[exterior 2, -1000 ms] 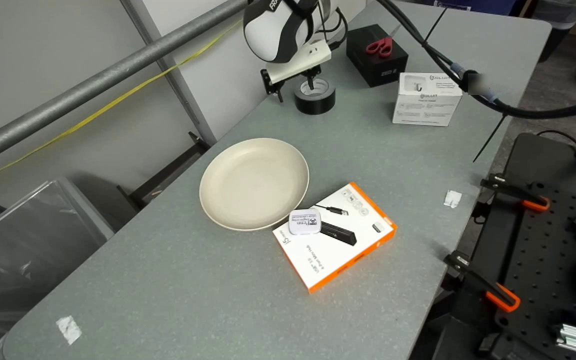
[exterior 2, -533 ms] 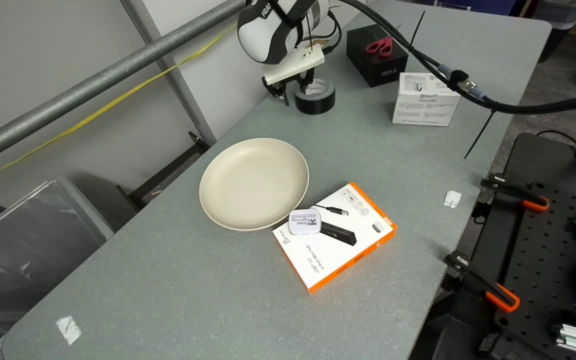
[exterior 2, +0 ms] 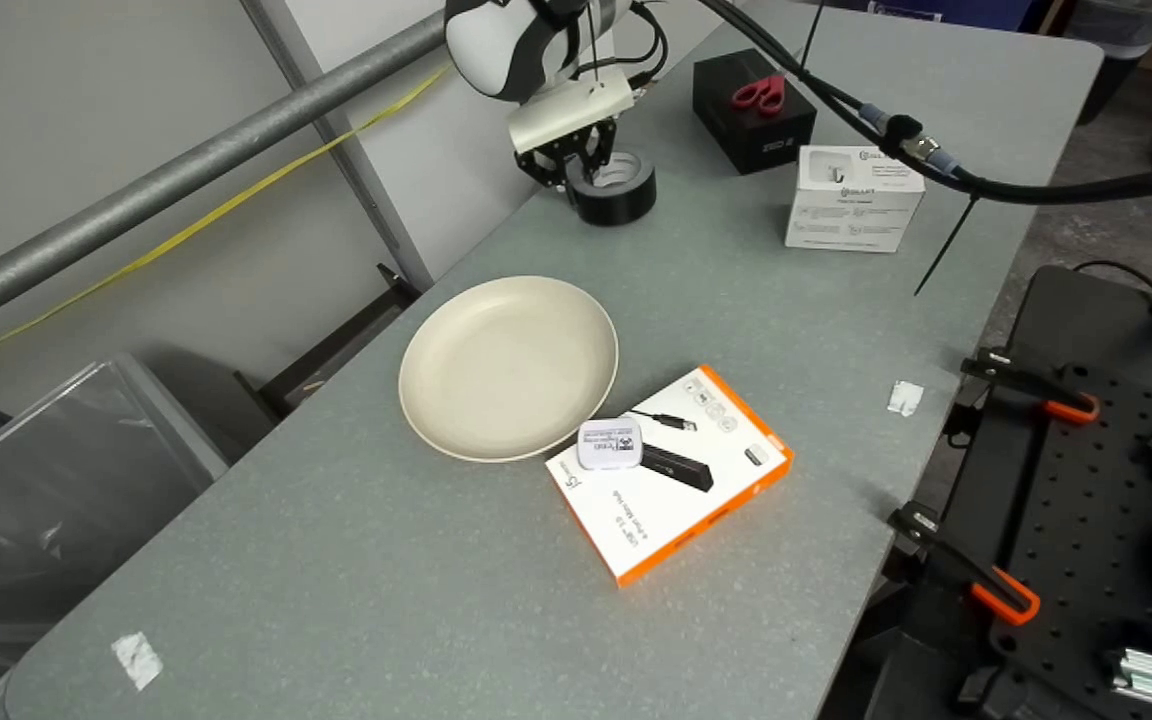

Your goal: Put the black tape on the white plate

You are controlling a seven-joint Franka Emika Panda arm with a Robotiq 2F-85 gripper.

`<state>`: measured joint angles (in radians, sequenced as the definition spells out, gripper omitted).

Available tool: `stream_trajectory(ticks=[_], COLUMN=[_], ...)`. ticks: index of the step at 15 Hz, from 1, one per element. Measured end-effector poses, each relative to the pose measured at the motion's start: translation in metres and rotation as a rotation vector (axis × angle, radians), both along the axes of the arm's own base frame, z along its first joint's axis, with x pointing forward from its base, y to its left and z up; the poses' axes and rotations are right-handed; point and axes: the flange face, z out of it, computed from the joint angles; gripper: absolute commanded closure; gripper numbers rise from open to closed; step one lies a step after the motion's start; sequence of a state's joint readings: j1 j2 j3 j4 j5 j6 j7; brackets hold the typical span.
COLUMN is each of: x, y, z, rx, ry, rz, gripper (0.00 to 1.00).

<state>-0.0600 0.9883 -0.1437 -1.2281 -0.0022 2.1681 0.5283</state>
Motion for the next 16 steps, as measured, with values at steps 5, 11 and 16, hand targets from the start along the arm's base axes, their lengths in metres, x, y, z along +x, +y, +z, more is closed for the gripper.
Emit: stream_trajectory(ticks=[5, 11, 16], x=[0.010, -0.019, -0.056], y=[0.065, 0.170, 0.231], z=[0.070, 0.096, 0.062], rx=[-0.008, 0.033, 0.101], ry=[-0.103, -0.120, -0.049], rz=[0.208, 0.506, 0.719], gripper=[0.93, 0.93, 0.93])
